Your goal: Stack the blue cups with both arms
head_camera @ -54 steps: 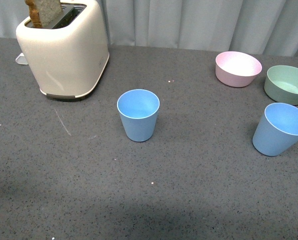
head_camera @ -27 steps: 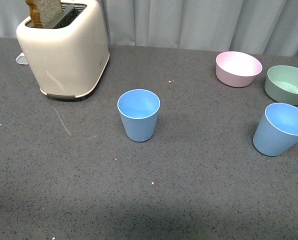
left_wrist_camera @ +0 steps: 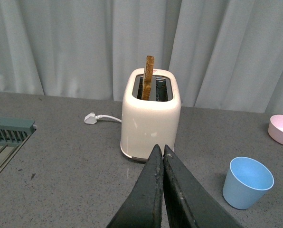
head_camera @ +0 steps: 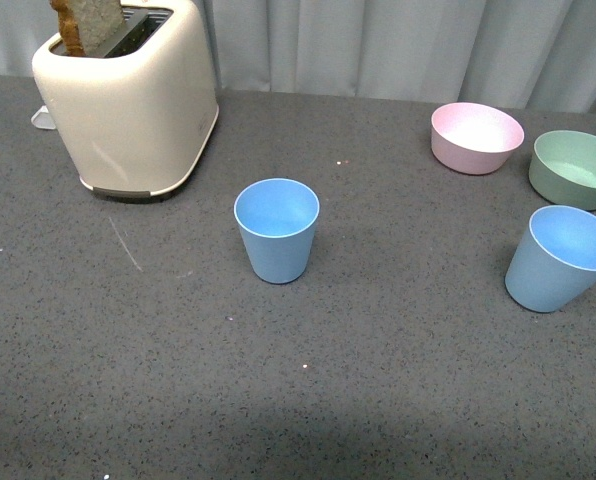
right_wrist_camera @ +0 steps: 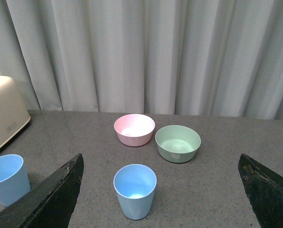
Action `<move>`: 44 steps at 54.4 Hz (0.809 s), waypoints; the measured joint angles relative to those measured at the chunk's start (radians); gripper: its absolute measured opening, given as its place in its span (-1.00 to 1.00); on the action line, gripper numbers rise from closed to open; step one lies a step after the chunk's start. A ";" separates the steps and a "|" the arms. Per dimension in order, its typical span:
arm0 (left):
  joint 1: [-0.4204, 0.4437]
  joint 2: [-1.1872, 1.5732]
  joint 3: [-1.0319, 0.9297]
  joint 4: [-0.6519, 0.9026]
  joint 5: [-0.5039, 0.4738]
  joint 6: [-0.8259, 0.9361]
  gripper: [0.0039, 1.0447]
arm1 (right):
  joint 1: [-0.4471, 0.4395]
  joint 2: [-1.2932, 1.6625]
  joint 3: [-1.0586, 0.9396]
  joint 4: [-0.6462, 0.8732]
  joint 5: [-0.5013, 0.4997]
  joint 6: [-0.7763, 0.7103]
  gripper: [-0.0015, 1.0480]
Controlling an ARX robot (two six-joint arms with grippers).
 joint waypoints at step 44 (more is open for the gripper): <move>0.000 -0.305 0.000 -0.312 0.002 0.000 -0.93 | 0.000 0.000 0.000 0.000 0.000 0.000 0.82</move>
